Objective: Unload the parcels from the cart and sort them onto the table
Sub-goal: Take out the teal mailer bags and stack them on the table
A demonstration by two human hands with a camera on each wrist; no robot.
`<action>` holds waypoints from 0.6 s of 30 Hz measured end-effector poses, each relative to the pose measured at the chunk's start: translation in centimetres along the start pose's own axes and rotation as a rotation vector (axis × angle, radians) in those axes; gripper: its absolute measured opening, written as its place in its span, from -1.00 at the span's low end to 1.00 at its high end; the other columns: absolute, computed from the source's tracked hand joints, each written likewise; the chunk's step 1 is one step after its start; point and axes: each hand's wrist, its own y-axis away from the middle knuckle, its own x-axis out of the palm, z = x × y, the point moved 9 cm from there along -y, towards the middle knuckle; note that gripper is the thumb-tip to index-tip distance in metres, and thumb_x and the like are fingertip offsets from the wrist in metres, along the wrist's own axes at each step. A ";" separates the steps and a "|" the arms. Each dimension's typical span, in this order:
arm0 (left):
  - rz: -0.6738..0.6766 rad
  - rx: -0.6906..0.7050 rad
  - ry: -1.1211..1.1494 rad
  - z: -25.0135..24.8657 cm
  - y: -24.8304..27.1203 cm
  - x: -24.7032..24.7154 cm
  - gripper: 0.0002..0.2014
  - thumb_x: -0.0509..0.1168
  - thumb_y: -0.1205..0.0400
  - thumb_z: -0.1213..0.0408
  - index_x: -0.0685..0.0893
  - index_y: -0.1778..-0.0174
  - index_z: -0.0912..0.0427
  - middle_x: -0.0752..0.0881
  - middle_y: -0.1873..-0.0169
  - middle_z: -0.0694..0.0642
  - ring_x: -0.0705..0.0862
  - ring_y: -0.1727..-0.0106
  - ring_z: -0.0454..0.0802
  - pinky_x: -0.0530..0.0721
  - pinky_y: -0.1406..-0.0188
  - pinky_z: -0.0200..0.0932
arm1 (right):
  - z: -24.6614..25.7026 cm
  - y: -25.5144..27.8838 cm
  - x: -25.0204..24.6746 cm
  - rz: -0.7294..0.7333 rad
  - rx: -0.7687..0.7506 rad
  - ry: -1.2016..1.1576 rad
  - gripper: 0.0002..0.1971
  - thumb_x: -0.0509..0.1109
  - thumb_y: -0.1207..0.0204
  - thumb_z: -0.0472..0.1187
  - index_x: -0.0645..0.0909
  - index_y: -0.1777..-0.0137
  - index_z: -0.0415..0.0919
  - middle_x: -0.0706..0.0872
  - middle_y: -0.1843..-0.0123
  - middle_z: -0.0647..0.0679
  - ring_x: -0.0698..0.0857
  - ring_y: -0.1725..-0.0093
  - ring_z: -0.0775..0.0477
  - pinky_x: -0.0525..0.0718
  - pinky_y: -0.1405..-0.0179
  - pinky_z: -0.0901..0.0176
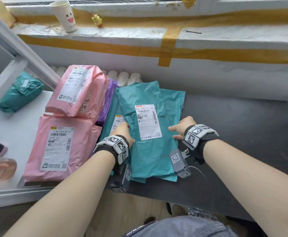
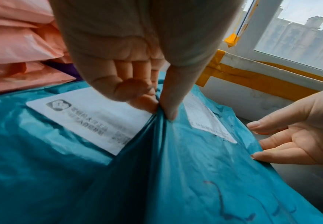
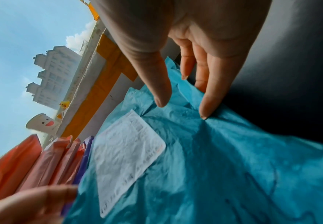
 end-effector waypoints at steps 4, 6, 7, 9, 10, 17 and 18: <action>-0.003 0.120 -0.073 -1.0 0.1 -0.3 -0.46 0.29 -0.54 0.43 0.41 -0.40 -0.09 0.65 -0.18 0.14 0.67 -0.13 0.18 0.62 -0.10 -0.08 | -0.2 0.8 0.6 -0.009 -0.040 0.119 -0.73 0.54 -0.42 -0.27 0.47 0.25 -0.33 0.46 0.37 -0.10 0.53 0.45 -0.03 0.76 -0.02 -0.20; 0.012 0.143 -0.098 -1.3 -0.1 -0.3 -0.41 0.22 -0.54 0.51 0.41 -0.44 -0.10 0.64 -0.20 0.14 0.66 -0.14 0.17 0.60 -0.05 -0.11 | -0.7 0.7 0.7 -0.014 -0.035 0.164 -0.64 0.53 -0.44 -0.21 0.41 0.41 -0.28 0.47 0.47 -0.12 0.60 0.43 -0.10 0.75 -0.02 -0.22; 0.013 0.142 -0.103 -1.4 -0.2 -0.3 -0.41 0.22 -0.54 0.50 0.41 -0.45 -0.09 0.63 -0.23 0.16 0.66 -0.16 0.17 0.60 -0.07 -0.11 | -0.8 0.8 0.8 -0.012 -0.032 0.169 -0.68 0.51 -0.44 -0.19 0.46 0.38 -0.30 0.55 0.43 -0.15 0.66 0.35 -0.15 0.75 -0.03 -0.22; 0.001 0.119 -0.126 -1.5 -0.1 -0.2 -0.50 0.26 -0.56 0.42 0.43 -0.42 0.00 0.62 -0.27 0.20 0.64 -0.20 0.19 0.61 -0.14 -0.05 | -1.0 0.8 0.4 -0.030 -0.044 0.194 -0.74 0.50 -0.45 -0.15 0.63 0.11 -0.39 0.73 0.12 -0.26 0.74 0.07 -0.27 0.72 -0.10 -0.18; -0.009 0.098 -0.143 -1.4 0.0 -0.2 -0.55 0.27 -0.57 0.36 0.46 -0.40 0.06 0.61 -0.27 0.22 0.63 -0.22 0.20 0.61 -0.17 -0.03 | -1.1 0.6 0.1 -0.046 -0.049 0.218 -0.68 0.49 -0.45 -0.14 0.65 -0.03 -0.41 0.74 -0.03 -0.29 0.74 -0.03 -0.30 0.70 -0.15 -0.16; 0.003 0.010 -0.015 -1.0 0.5 1.0 -0.57 0.30 -0.62 0.27 0.46 -0.41 0.23 0.60 -0.30 0.21 0.59 -0.30 0.15 0.53 -0.22 -0.10 | -1.4 0.9 0.5 -0.092 0.006 0.115 -0.52 0.65 -0.25 -0.28 0.60 -0.12 -0.47 0.72 -0.14 -0.30 0.74 -0.10 -0.27 0.72 -0.13 -0.13; 0.004 -0.007 -0.002 -0.7 0.6 1.0 -0.57 0.31 -0.61 0.28 0.46 -0.41 0.22 0.61 -0.30 0.21 0.59 -0.31 0.15 0.52 -0.22 -0.12 | -1.5 0.8 0.8 -0.079 0.005 0.147 -0.56 0.65 -0.26 -0.26 0.63 -0.06 -0.48 0.75 -0.10 -0.30 0.75 -0.08 -0.26 0.72 -0.13 -0.11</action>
